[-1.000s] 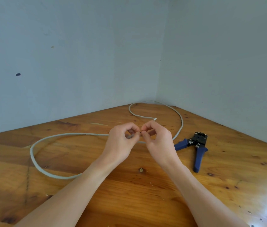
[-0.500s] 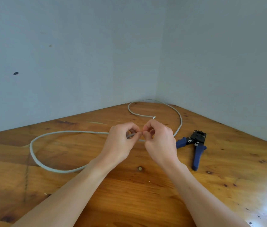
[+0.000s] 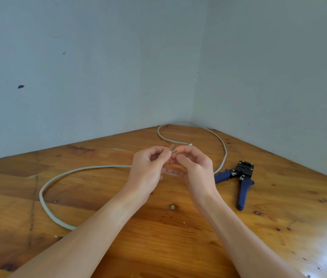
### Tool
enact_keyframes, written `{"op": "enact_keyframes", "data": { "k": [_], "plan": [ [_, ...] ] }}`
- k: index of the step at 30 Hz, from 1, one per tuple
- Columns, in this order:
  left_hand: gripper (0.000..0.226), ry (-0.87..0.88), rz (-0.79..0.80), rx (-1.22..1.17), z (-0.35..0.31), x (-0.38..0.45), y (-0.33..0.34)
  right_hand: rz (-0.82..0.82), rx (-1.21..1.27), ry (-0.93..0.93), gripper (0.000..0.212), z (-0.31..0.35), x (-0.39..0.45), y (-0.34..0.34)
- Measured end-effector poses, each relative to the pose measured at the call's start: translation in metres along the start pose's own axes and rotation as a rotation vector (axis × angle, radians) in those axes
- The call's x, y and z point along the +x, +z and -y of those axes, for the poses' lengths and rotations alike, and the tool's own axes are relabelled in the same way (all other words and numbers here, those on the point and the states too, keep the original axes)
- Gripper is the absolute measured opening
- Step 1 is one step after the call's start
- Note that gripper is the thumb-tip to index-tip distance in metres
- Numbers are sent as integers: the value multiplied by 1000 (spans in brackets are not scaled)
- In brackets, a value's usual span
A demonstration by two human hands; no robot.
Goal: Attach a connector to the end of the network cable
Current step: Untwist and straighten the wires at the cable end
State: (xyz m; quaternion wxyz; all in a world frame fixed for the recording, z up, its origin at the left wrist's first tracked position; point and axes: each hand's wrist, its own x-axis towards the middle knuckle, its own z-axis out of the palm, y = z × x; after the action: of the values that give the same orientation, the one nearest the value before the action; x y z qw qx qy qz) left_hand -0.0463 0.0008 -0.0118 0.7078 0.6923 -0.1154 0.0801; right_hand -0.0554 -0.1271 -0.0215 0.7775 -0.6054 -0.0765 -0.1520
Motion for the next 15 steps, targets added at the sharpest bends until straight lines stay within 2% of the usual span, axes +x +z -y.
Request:
{"op": "enact_keyframes", "data": {
  "k": [5, 10, 15],
  "plan": [
    [17, -62, 11, -40, -1, 0, 0, 3, -20, -32, 11, -2, 0, 1],
    [20, -54, 32, -54, -2, -2, 1, -13, -47, -37, 11, -4, 1, 1],
    [34, -51, 43, -57, -3, -3, 3, -10, -33, -30, 10, -4, 0, 2]
  ]
}}
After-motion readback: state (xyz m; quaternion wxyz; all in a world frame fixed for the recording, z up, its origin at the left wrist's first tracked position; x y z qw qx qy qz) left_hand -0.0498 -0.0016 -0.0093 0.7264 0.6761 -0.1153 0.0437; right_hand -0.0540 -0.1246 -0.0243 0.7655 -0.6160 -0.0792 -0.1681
